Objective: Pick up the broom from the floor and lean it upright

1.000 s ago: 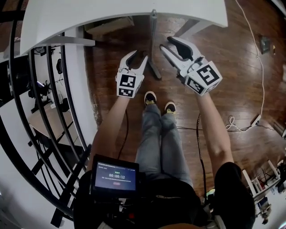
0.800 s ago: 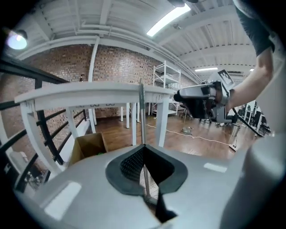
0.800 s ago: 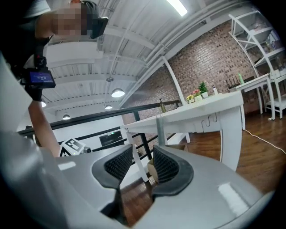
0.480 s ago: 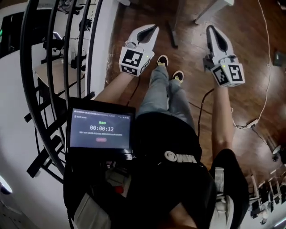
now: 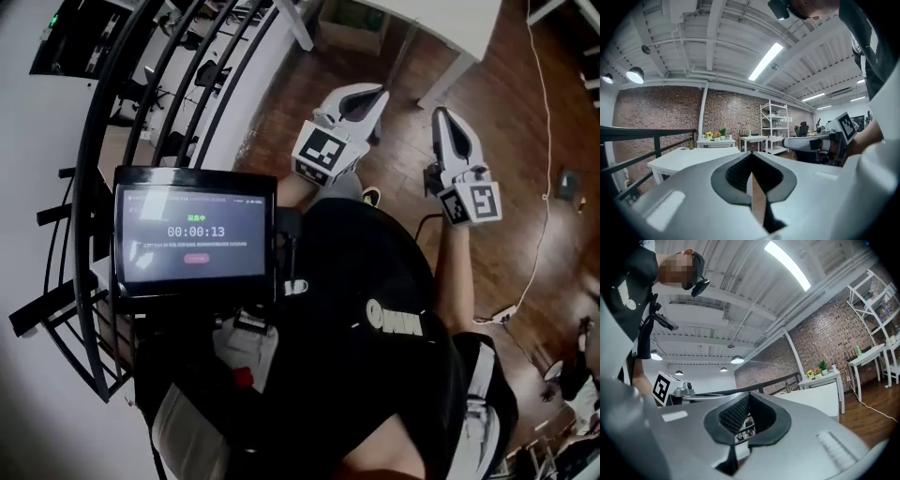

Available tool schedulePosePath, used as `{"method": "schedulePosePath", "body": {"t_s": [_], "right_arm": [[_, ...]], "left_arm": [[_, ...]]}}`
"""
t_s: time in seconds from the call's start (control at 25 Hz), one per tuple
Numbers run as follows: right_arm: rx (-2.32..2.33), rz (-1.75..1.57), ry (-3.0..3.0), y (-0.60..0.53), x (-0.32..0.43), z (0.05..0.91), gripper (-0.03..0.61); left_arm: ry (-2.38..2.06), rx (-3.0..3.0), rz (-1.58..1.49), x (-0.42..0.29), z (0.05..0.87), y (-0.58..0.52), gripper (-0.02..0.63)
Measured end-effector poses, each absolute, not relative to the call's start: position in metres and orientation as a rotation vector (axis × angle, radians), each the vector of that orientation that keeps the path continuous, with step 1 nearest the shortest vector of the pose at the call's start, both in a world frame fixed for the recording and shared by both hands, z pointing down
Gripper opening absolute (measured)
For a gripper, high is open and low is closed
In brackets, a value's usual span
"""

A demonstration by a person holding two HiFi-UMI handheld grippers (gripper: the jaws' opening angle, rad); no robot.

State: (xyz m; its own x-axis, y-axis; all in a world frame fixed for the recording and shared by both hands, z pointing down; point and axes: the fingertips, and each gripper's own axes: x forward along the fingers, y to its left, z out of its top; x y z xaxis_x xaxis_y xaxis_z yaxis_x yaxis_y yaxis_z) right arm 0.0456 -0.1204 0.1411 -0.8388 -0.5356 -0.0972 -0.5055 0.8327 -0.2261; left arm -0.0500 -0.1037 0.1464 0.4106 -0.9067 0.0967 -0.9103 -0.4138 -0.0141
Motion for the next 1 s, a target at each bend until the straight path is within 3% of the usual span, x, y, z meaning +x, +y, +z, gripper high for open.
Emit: {"method": "schedulePosePath", "body": {"t_s": [1.0], "right_arm": [[-0.764,-0.163,2.804,-0.132,0.032,0.105,0.003]], "left_arm": [[-1.711,2.706,0.062,-0.041,0.108,-0.122,0.011]]}}
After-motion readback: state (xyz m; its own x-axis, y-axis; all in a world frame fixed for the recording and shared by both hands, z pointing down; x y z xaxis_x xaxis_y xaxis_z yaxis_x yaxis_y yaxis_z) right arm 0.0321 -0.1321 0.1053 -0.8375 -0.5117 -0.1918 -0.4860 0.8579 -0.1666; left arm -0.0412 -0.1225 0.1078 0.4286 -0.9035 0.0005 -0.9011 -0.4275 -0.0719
